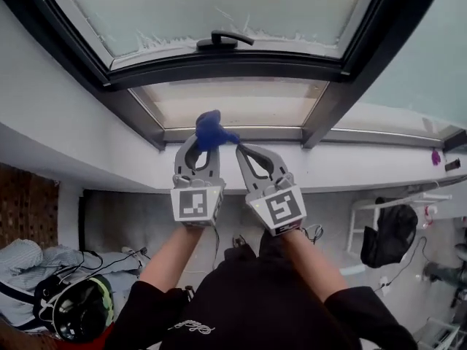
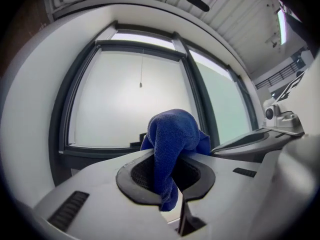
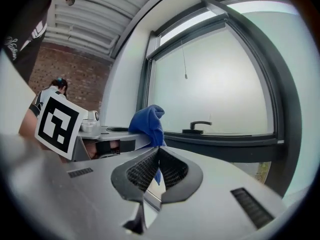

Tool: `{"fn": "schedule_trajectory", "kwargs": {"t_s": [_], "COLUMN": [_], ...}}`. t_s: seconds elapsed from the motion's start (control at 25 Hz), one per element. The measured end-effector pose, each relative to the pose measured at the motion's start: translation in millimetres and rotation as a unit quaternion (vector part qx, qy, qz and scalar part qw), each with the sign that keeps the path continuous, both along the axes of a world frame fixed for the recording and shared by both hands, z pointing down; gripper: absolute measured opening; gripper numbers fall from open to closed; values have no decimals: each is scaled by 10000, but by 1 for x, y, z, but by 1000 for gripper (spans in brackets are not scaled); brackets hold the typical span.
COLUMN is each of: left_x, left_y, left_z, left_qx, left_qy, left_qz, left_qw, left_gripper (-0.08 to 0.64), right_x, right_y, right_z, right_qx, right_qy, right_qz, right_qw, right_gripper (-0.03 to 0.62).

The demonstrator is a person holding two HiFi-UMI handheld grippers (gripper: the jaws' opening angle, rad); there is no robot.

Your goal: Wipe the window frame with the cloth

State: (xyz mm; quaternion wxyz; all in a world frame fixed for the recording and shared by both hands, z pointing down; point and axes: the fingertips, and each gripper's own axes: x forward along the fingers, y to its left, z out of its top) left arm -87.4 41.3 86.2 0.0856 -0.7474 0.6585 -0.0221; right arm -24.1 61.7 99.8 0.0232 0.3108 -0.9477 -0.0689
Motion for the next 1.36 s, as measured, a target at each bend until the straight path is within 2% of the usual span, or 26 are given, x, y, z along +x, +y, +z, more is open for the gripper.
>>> {"fn": "schedule_trajectory", "kwargs": {"t_s": [0.16, 0.4, 0.64, 0.76, 0.88, 1.04, 1.36], "left_x": [48, 112, 187, 220, 241, 262, 278], "left_y": [27, 45, 53, 55, 55, 52, 54], "left_z": [4, 11, 3, 3, 5, 6, 7], "left_qx": [35, -80, 112, 100, 44, 65, 52], "left_qy": [26, -150, -431, -385, -364, -530, -660], "left_qz": [488, 797, 1235, 1379, 1501, 1673, 1805], "left_qw": [9988, 9967, 9913, 9896, 9880, 9845, 9813], "left_gripper": [52, 52, 52, 54, 54, 54, 54], "right_x": [40, 99, 164, 193, 214, 233, 246], "right_y": [20, 39, 46, 47, 50, 48, 47], "right_z": [1, 2, 2, 4, 4, 4, 5], "right_qx": [103, 205, 143, 138, 126, 96, 126], "right_qy": [81, 203, 274, 237, 192, 130, 94], "right_qz": [261, 387, 569, 683, 778, 927, 1058], "right_qw": [9996, 9988, 9979, 9973, 9967, 9956, 9943], "right_gripper": [6, 6, 6, 6, 6, 6, 6]}}
